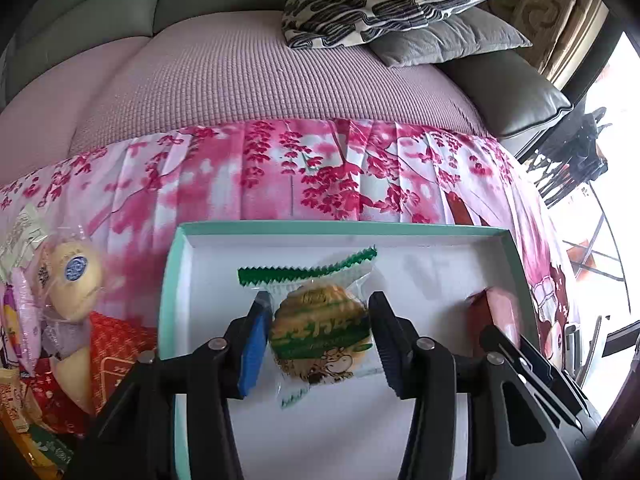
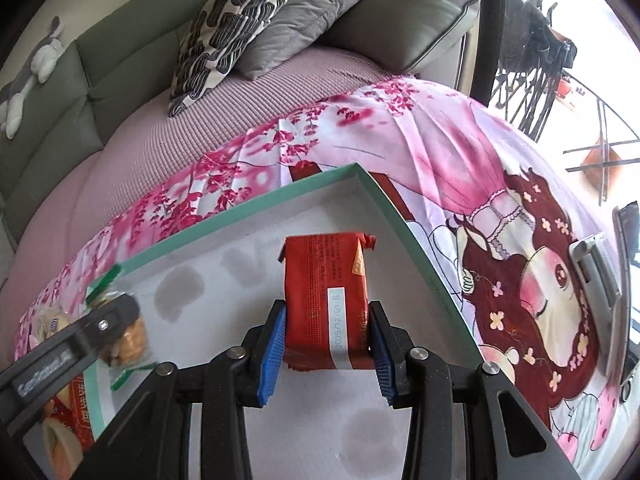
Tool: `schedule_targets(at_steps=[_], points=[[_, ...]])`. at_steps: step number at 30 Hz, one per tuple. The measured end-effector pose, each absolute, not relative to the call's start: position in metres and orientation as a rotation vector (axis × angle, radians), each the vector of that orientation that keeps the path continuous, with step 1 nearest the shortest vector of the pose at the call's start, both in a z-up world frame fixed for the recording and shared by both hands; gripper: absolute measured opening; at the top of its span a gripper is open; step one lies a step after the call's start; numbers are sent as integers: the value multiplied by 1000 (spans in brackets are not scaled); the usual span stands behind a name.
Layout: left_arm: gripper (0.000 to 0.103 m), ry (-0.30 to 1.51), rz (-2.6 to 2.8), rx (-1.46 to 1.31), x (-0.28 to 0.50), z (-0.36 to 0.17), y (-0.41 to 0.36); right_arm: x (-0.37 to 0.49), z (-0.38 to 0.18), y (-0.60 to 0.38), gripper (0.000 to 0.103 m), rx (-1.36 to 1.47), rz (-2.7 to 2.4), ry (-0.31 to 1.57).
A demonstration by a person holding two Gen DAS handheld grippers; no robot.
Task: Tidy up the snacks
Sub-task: 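Carry both snacks over the teal tray and open both grippers, then move both open grippers back over the snack pile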
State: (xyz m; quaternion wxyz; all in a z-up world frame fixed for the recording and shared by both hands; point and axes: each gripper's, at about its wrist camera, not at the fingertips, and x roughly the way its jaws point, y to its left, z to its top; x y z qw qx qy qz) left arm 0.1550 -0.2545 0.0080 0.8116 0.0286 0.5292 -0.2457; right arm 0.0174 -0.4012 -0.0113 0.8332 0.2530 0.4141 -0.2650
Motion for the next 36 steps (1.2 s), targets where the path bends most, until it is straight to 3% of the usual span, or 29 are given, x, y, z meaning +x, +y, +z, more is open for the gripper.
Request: schedule_targets(at_steps=[1, 2, 5, 7, 9, 10, 15, 19, 23, 36], points=[[67, 1129, -520, 60, 155, 7, -255, 18, -13, -402, 42, 542, -558, 885], [72, 1130, -516, 58, 155, 7, -254, 17, -13, -403, 42, 552, -555, 883], [73, 1130, -511, 54, 149, 13, -249, 15, -12, -403, 43, 557, -548, 895], [74, 1120, -484, 75, 143, 20, -245, 13, -10, -401, 49, 550, -553, 907], [78, 1103, -454, 92, 136, 27, -236, 7, -4, -397, 66, 560, -544, 900], [82, 1099, -441, 99, 134, 29, -232, 4, -1, -395, 67, 557, -538, 897], [83, 1074, -335, 122, 116, 38, -197, -11, 6, -373, 81, 529, -502, 917], [89, 1075, -285, 118, 102, 41, -170, -22, 12, -351, 82, 504, -463, 922], [89, 1073, -212, 121, 86, 43, -140, -30, 18, -331, 86, 477, -431, 909], [89, 1112, -87, 65, 47, 32, -47, -36, 23, -260, 87, 411, -316, 912]])
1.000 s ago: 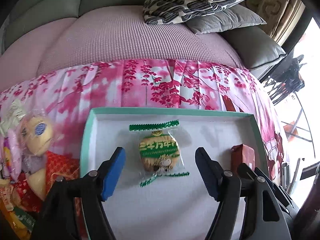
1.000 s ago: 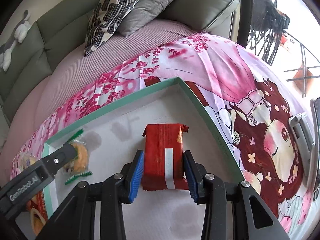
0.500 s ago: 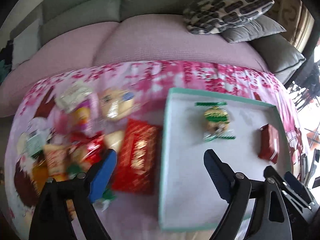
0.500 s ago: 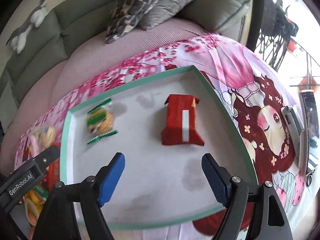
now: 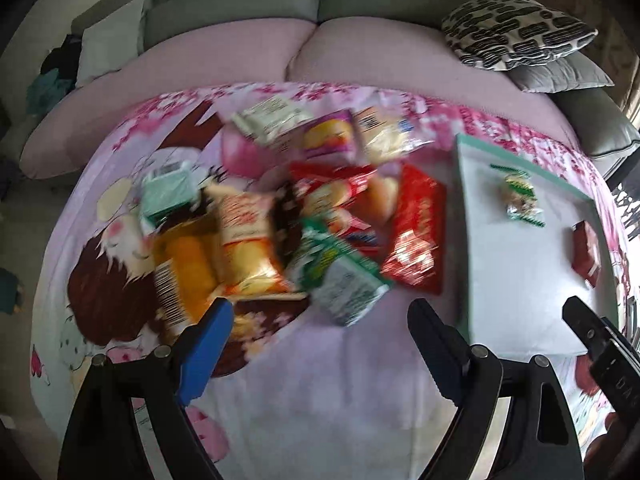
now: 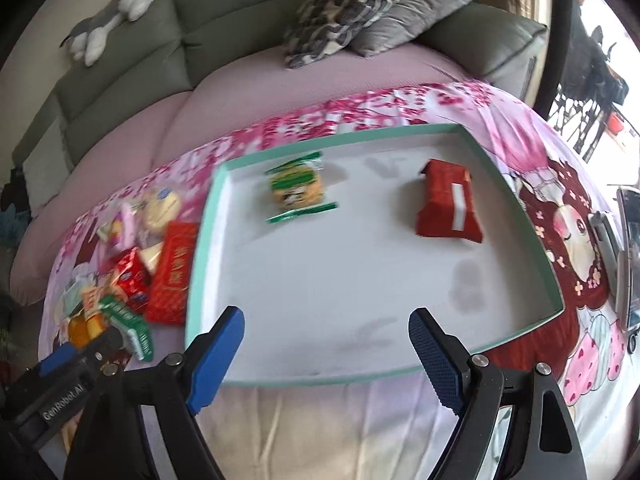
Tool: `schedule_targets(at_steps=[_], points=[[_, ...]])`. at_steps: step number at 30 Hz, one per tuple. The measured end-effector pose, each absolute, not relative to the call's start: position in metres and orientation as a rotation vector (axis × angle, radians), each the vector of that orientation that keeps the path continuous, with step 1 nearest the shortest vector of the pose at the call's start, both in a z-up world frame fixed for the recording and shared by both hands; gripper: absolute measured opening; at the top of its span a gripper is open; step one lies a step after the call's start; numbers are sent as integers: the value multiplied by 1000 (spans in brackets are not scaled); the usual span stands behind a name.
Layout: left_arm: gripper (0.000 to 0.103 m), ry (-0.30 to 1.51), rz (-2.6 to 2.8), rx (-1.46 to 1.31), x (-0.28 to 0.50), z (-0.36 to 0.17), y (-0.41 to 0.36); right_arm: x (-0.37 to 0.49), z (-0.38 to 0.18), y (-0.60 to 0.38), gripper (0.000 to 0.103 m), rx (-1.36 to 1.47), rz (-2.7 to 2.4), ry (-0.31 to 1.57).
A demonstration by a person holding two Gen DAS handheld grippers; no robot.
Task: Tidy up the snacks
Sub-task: 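Move both open grippers back over the snack pile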
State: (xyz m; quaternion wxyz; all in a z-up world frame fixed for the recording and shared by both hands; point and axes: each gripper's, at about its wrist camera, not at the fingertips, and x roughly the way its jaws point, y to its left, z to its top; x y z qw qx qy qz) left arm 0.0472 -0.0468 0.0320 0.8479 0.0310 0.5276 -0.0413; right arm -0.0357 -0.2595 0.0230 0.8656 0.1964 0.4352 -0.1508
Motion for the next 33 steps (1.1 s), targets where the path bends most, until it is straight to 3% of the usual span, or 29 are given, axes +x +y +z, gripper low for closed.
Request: schedule_targets(at_steps=[13, 33], points=[[89, 1095, -47, -132, 59, 49, 24, -18, 34, -208, 87, 348, -270, 900], [89, 1222, 77, -288, 75, 6, 74, 27, 18, -115, 86, 171, -27, 932]])
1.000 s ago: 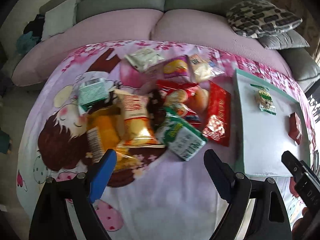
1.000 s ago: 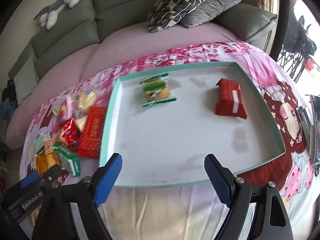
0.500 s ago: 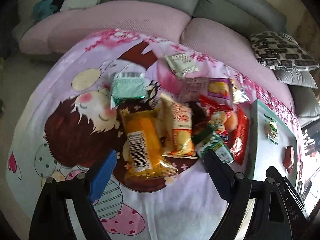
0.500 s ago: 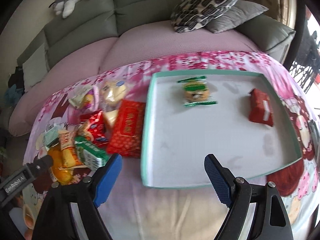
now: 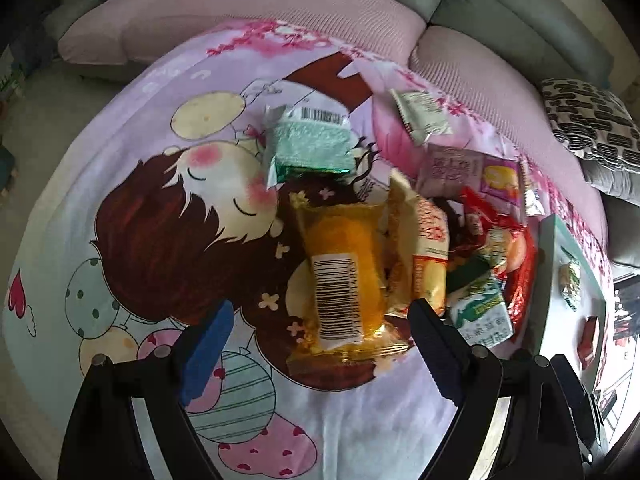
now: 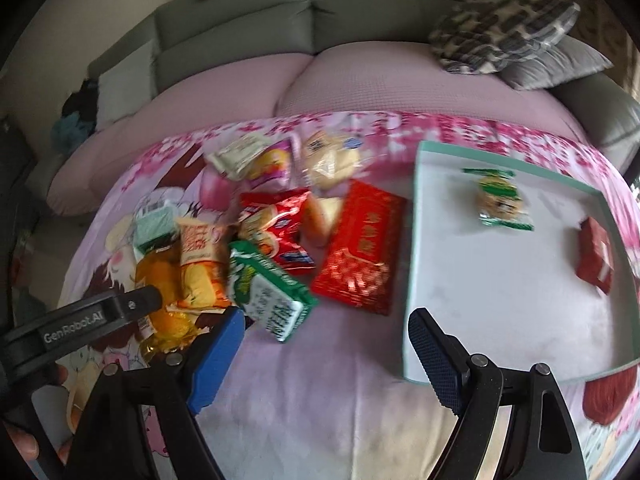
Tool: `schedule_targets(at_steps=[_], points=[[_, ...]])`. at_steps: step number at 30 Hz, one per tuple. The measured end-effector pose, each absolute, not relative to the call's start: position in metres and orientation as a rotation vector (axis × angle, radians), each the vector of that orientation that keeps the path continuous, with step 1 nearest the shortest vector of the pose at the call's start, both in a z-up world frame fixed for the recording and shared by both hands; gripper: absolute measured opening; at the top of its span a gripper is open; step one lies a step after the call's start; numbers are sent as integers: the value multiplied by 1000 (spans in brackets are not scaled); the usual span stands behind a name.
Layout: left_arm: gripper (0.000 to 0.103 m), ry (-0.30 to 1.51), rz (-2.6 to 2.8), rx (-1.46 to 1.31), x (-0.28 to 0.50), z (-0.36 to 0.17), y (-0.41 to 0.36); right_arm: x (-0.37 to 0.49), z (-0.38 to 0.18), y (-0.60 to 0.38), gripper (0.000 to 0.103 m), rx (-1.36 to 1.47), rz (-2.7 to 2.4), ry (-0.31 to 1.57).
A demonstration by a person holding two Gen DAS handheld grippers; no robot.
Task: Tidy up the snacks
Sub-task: 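Move both open grippers back over the snack pile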
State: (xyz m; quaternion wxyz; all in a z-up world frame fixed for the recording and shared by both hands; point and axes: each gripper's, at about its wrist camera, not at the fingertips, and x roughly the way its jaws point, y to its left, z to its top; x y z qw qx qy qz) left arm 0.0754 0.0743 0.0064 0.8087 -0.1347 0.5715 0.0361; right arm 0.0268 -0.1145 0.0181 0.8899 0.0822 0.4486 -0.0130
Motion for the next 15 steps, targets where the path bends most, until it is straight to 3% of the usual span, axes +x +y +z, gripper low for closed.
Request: schedule_targets(at_steps=[14, 15], points=[[85, 1281, 71, -361, 90, -18, 83, 50, -8, -62, 75, -125, 46, 928], [81, 1282, 69, -365, 91, -19, 82, 52, -9, -60, 75, -131, 47, 929]])
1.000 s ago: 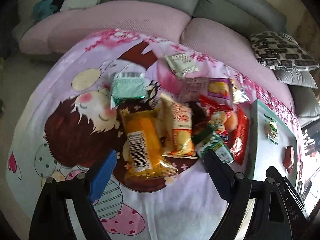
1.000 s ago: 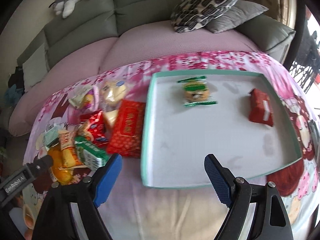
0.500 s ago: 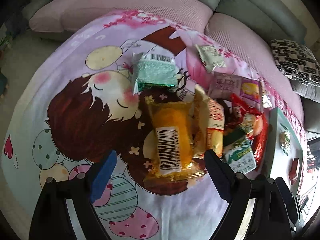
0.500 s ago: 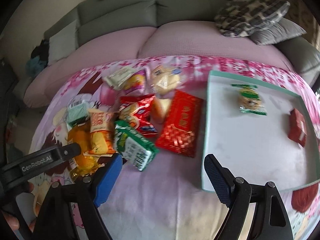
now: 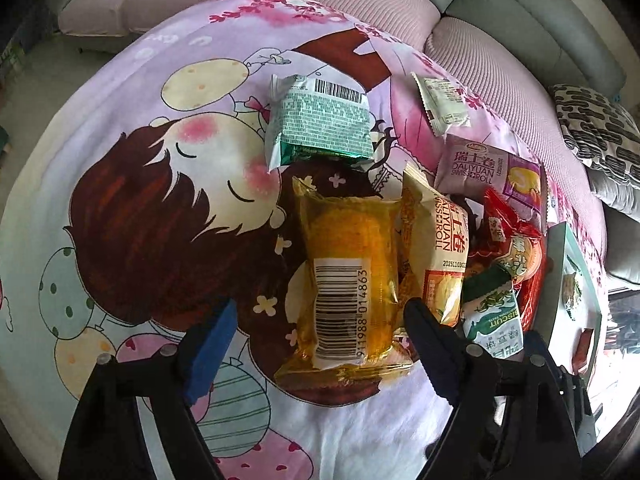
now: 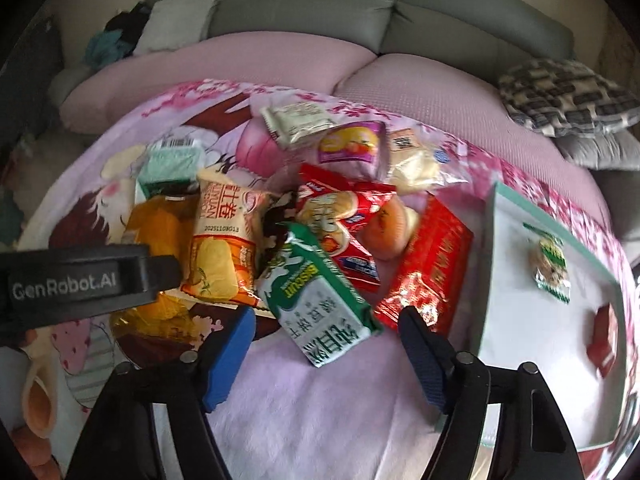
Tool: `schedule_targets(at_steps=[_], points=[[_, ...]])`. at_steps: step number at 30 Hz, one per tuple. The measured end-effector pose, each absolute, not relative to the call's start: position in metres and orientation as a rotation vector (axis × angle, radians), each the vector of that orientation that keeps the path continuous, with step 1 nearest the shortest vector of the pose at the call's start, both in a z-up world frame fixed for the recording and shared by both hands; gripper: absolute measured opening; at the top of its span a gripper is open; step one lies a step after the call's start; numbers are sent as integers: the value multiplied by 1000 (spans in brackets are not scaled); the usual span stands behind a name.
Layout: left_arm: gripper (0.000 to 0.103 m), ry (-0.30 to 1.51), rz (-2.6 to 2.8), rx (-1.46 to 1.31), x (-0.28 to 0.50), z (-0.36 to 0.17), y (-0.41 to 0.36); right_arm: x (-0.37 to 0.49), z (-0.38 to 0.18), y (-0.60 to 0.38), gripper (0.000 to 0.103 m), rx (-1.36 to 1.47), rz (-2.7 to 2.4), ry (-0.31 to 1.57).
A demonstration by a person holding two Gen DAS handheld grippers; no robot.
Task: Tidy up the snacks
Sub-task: 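Move both open grippers back over the snack pile, then grasp the yellow bread packet with the left gripper while the right grasps the green-white biscuit box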
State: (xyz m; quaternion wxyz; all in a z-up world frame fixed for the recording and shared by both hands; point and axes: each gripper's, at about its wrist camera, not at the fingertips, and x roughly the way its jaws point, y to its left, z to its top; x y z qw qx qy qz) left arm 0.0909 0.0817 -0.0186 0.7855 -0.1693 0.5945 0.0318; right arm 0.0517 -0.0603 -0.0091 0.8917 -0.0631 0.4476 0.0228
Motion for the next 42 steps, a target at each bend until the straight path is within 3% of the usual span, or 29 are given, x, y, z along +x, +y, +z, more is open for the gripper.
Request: schedule_targets(at_steps=[1, 5, 10, 15, 26, 33, 42], points=[[72, 1282, 65, -368, 92, -19, 81, 53, -11, -59, 75, -135, 50, 933], [65, 1298, 58, -364, 95, -23, 78, 57, -15, -58, 66, -156, 35, 929], [50, 1298, 41, -372, 98, -25, 74, 58, -16, -65, 63, -119, 46, 933], [44, 1283, 35, -354, 101, -21, 68, 55, -13, -66, 51, -129, 36, 929], [43, 1260, 25, -327, 102, -14, 60, 45, -5, -84, 35, -26, 81, 956], [43, 1266, 23, -334, 102, -14, 61, 42, -8, -92, 35, 112, 182, 997], [43, 1271, 21, -344, 101, -15, 65, 34, 8, -76, 35, -138, 87, 890]])
